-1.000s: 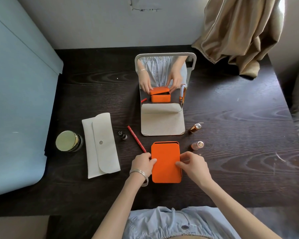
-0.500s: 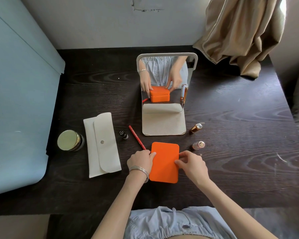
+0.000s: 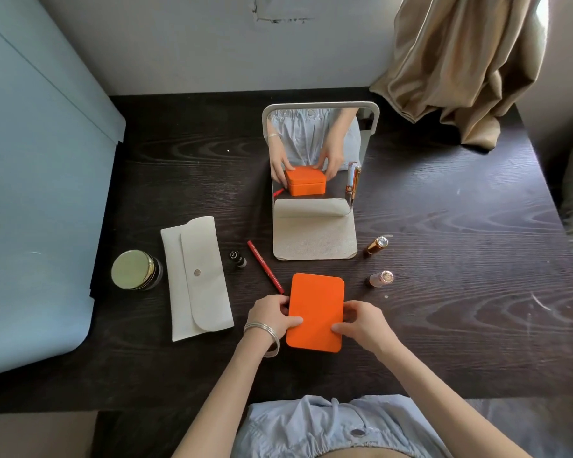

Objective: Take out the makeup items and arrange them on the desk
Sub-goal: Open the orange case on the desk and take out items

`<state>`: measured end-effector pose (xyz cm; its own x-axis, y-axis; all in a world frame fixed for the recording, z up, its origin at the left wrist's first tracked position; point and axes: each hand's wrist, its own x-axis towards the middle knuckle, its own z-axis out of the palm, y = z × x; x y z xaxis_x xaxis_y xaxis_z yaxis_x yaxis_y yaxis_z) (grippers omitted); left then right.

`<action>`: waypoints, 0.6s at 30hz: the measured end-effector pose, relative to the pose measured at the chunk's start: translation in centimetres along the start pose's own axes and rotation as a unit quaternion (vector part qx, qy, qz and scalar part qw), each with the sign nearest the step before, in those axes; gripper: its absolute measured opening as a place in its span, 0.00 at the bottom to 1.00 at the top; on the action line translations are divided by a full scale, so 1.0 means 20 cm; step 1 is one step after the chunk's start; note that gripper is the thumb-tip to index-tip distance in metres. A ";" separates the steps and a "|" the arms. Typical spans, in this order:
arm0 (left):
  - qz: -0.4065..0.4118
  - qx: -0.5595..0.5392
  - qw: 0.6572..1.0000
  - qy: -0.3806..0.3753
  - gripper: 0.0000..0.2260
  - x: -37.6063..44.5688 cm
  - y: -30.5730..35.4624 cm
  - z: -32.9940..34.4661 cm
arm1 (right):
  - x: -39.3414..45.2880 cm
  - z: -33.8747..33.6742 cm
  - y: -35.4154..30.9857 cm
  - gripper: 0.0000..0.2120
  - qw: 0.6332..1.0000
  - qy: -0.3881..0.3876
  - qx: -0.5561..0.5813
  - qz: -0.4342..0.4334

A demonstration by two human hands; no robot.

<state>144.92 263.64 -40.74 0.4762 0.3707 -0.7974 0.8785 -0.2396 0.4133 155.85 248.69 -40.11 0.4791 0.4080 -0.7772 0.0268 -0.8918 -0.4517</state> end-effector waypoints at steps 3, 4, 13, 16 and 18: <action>-0.001 0.003 0.999 0.038 0.24 -0.01 0.00 0.02 | -0.01 0.04 0.00 0.25 0.999 0.032 -0.017 -0.010; 0.001 0.008 0.999 0.049 0.23 -0.02 0.01 0.02 | -0.01 0.05 0.00 0.24 0.999 0.042 -0.019 -0.008; -0.019 -0.204 0.979 0.014 0.31 -0.11 0.00 0.04 | -0.07 0.01 0.02 0.21 0.986 0.018 0.154 -0.065; -0.017 -0.328 0.944 0.028 0.34 -0.17 0.04 0.00 | -0.14 -0.06 -0.03 0.19 0.961 0.049 0.247 -0.115; 0.006 -0.438 0.899 0.015 0.33 -0.21 0.10 -0.03 | -0.18 -0.12 -0.07 0.20 0.949 0.046 0.277 -0.143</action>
<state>144.69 262.19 -36.29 0.4751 0.3994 -0.7841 0.5595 0.5507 0.6195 156.22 248.03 -35.58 0.5971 0.5762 -0.5580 -0.2865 -0.4966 -0.8193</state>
